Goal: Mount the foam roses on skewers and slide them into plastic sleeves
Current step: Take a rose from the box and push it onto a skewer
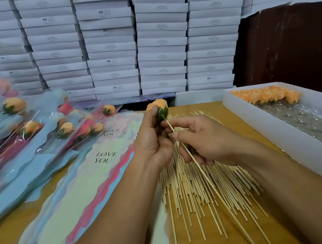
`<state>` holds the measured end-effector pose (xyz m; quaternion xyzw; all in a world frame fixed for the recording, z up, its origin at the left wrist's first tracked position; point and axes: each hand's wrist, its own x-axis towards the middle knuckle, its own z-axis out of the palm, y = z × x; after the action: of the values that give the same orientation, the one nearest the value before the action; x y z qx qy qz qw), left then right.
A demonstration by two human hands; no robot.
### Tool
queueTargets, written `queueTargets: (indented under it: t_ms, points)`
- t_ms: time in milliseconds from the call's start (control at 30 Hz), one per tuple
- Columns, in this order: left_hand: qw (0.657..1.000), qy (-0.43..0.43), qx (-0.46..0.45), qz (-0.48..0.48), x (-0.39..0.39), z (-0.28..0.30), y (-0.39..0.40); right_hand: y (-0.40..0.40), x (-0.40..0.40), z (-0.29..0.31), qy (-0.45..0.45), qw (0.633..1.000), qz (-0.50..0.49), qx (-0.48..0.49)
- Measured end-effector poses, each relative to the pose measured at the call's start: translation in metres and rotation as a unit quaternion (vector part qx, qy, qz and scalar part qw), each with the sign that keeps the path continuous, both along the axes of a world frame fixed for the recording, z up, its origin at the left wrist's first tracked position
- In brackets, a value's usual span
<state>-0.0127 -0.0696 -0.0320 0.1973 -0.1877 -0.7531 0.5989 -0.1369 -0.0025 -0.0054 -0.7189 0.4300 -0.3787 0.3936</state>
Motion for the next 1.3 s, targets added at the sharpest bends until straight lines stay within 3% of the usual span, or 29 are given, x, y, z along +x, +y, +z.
queueTargets:
  t_ms: [900,1100,1300]
  points:
    - [0.999,-0.035,-0.015,0.013,-0.001,0.000,0.001,-0.004,-0.003,-0.003,0.018,1.000,-0.018,-0.001]
    - [0.991,-0.110,-0.022,0.072,-0.006,0.001,0.007,-0.008,-0.004,-0.006,-0.002,0.999,-0.031,0.005]
    - [0.984,-0.126,-0.014,0.128,-0.011,-0.001,0.006,-0.015,-0.002,-0.015,0.028,0.997,-0.069,-0.013]
